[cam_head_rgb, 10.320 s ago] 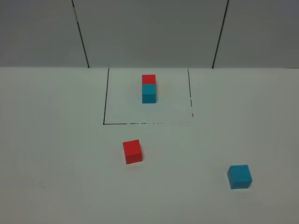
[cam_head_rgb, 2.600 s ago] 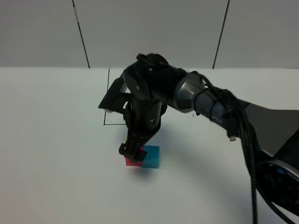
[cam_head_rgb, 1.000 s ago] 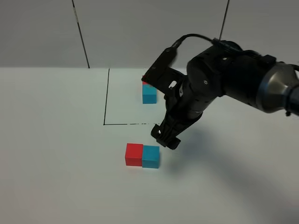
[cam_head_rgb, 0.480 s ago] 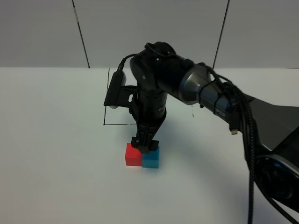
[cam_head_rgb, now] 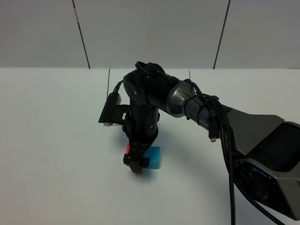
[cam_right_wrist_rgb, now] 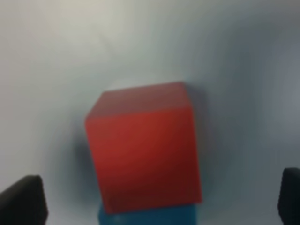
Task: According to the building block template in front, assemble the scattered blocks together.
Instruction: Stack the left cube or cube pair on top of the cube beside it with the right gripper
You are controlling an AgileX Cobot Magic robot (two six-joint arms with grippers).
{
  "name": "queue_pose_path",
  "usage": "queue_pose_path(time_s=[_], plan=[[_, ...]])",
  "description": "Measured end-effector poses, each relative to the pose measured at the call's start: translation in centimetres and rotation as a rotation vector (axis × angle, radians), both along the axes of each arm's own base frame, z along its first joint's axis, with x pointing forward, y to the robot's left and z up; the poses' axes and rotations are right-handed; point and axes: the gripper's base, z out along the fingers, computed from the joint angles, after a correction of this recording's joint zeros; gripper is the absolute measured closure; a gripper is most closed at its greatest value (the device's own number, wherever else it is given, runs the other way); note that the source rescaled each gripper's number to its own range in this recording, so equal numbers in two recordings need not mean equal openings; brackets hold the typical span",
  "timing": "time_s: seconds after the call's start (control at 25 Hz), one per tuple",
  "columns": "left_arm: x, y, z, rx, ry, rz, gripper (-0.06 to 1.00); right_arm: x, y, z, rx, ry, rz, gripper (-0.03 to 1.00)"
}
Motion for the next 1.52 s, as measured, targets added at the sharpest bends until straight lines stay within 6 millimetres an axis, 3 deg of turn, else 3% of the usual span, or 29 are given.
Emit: queue_pose_path(time_s=[0.2,0.4,0.52,0.68,0.92,0.96,1.32,1.52], plan=[[0.0,0.0,0.0,0.000,0.000,0.000,0.54,0.0,0.2,-2.5,-0.012,0.050,-0.015,0.03],[0.0,0.0,0.0,0.000,0.000,0.000,0.54,-0.1,0.3,-2.5,-0.005,0.052,-0.026,0.09],[0.0,0.0,0.0,0.000,0.000,0.000,0.54,0.0,0.3,-2.6,-0.004,0.052,-0.035,0.18],[0.0,0.0,0.0,0.000,0.000,0.000,0.54,0.0,0.2,-2.7,-0.009,0.046,-0.036,0.40],[0.0,0.0,0.0,0.000,0.000,0.000,0.54,0.0,0.2,-2.8,-0.010,0.047,-0.036,0.92],[0.0,0.0,0.0,0.000,0.000,0.000,0.54,0.0,0.3,-2.8,-0.009,0.048,-0.037,0.95],[0.0,0.0,0.0,0.000,0.000,0.000,0.54,-0.1,0.6,-2.8,-0.005,0.037,-0.040,0.95],[0.0,0.0,0.0,0.000,0.000,0.000,0.54,0.0,0.7,-2.6,0.009,0.048,-0.203,0.95]])
